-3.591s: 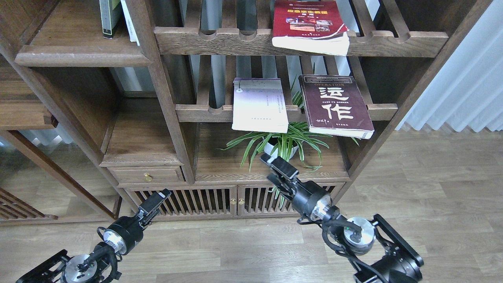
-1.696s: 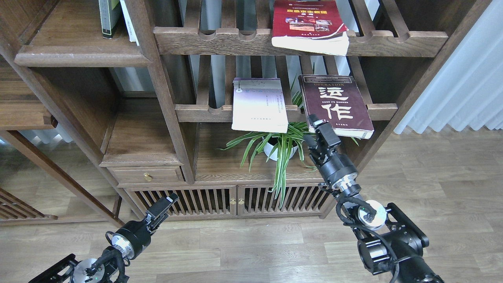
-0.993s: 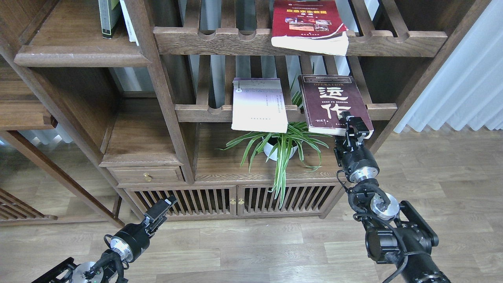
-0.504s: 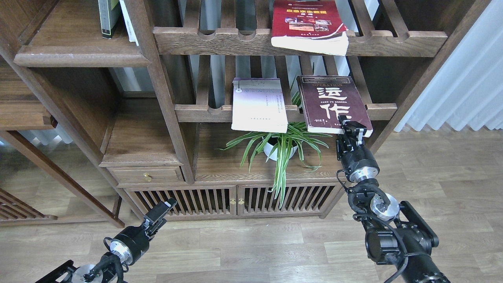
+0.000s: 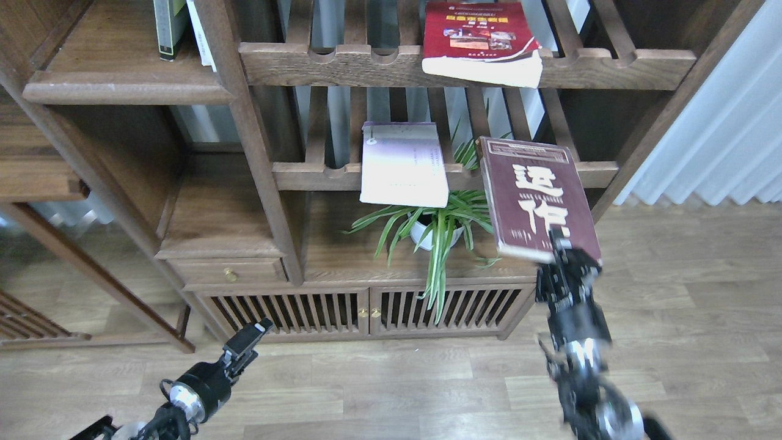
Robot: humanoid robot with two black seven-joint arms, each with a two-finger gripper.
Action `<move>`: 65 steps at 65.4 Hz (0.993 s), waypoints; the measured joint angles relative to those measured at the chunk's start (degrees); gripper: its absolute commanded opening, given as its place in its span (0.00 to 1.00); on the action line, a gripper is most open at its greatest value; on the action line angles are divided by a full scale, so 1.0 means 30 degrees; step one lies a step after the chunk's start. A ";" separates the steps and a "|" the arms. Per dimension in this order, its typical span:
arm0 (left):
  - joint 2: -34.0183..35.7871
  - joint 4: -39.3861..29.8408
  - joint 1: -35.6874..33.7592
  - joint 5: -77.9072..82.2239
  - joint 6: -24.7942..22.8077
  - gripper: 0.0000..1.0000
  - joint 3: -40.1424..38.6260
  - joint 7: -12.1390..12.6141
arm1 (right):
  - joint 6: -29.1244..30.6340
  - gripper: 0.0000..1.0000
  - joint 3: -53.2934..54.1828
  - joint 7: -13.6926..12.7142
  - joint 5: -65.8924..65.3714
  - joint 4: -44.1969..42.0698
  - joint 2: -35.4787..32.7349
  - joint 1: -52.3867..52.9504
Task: Organize books on shelf
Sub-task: 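Lower the dark red book and grasp it with the left gripper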
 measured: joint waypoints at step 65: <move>0.0258 -0.4485 0.0146 -0.5190 0.0000 1.00 0.4837 0.1135 | -0.0019 0.08 -0.6328 -0.1769 -0.0694 -0.2316 0.0842 -0.0119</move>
